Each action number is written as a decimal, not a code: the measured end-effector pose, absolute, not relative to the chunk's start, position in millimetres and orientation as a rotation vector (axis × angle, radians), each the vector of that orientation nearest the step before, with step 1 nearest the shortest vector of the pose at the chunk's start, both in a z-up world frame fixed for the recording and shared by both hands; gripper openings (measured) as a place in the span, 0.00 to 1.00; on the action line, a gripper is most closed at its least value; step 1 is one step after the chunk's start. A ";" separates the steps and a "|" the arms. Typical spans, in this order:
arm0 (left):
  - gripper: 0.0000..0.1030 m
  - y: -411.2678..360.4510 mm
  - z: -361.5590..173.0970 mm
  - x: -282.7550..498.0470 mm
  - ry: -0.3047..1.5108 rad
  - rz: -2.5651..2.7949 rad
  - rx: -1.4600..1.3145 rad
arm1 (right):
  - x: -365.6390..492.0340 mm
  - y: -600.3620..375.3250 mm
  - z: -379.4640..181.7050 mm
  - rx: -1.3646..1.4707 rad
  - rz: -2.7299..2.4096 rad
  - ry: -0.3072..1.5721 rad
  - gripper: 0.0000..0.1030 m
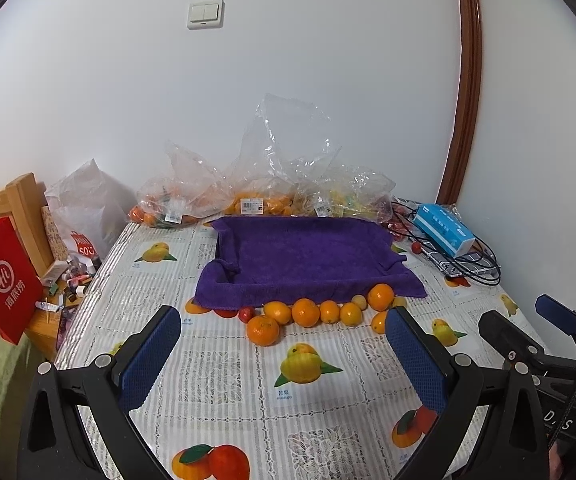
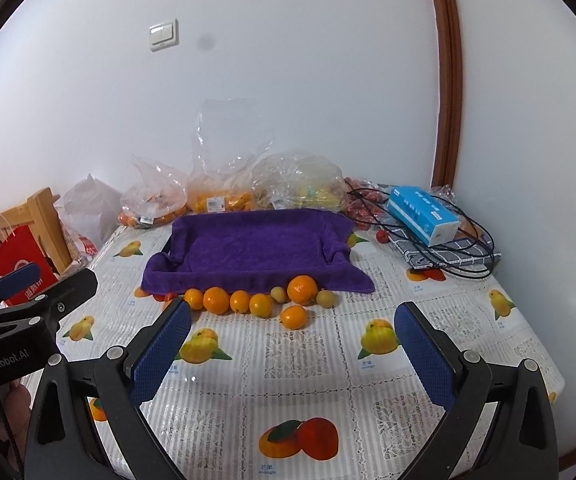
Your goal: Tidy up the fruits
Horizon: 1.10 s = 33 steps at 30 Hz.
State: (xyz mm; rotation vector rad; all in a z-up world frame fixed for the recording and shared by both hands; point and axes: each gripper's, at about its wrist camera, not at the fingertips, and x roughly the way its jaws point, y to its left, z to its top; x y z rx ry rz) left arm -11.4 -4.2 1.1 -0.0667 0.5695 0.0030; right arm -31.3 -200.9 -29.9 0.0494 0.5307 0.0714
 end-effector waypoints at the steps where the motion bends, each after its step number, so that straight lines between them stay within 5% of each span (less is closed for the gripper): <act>1: 1.00 -3.8 0.6 -11.5 0.568 0.005 -0.066 | -31.3 -201.2 -30.3 0.049 0.070 0.532 0.98; 23: 1.00 4.2 -13.5 3.1 0.606 0.008 -0.076 | -20.0 -204.4 -41.4 0.062 0.054 0.563 0.98; 33: 0.98 23.7 -68.3 42.9 0.728 0.038 -0.087 | 15.8 -208.9 -85.3 0.055 0.054 0.640 0.96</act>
